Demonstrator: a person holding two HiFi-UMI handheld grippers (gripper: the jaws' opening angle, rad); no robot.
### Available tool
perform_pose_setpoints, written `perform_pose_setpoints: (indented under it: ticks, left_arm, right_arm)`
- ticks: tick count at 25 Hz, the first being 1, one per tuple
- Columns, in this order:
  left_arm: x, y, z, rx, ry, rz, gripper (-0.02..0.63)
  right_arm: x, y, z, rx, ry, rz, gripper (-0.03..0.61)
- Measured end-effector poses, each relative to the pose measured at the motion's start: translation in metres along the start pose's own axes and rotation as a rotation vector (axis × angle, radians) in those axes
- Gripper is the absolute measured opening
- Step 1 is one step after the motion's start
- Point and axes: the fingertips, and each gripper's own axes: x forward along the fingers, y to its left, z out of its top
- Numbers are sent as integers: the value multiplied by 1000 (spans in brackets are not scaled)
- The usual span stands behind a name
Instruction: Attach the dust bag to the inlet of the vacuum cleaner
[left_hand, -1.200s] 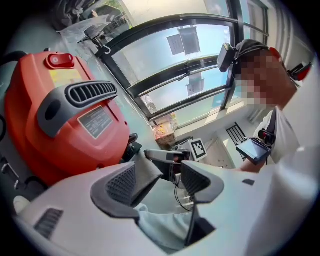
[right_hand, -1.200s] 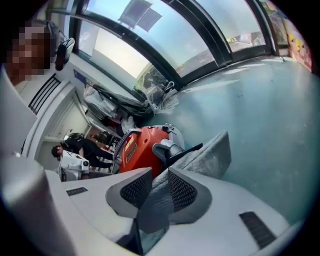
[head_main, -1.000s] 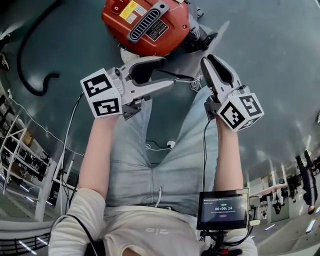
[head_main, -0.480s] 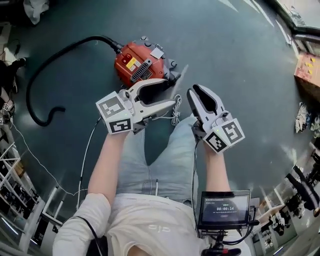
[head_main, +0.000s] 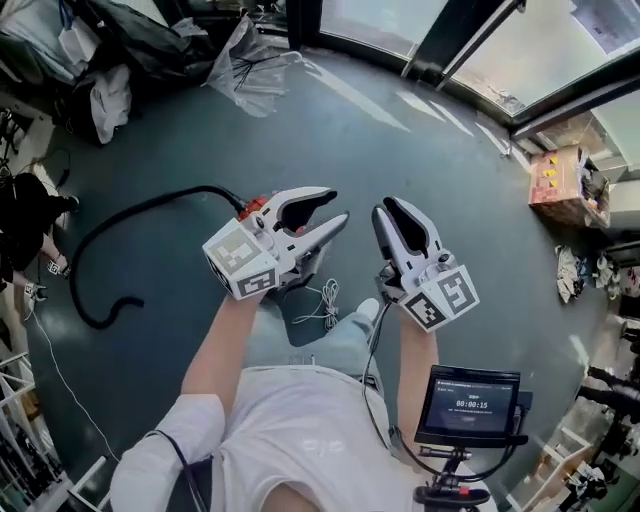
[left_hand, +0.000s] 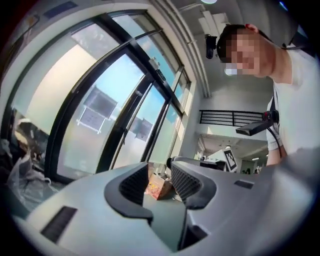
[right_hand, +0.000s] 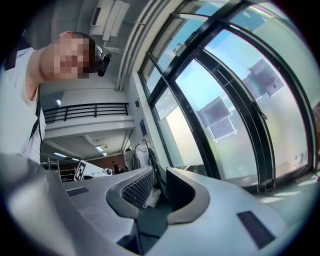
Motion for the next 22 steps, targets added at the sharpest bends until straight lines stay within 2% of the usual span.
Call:
perform_pose_setpoints:
  ticks: [3, 6, 8, 13, 16, 18, 20, 22]
  left_arm:
    - [1, -35, 64, 107, -74, 1, 98]
    - [3, -61, 120, 153, -171, -2, 6]
    - [4, -75, 142, 169, -196, -13, 6]
    - [16, -105, 175, 269, -187, -62, 6]
    - [16, -113, 185, 297, -200, -77, 6]
    - [19, -109, 190, 294, -214, -70, 6]
    - [25, -107, 188, 278, -198, -95, 6]
    - [34, -110, 180, 299, -147, -119, 6]
  right_arm:
    - [-17, 23, 64, -46, -92, 4, 91]
    - [-31, 39, 118, -87, -184, 22, 91]
    - [-40, 52, 141, -131, -230, 36, 91]
    - [-55, 72, 188, -235, -312, 77, 91]
    - [-56, 78, 200, -270, -332, 58, 89]
    - [-56, 77, 205, -300, -336, 33, 6]
    - [-54, 77, 209, -322, -335, 27, 6]
    - [-55, 75, 211, -333, -336, 23, 6]
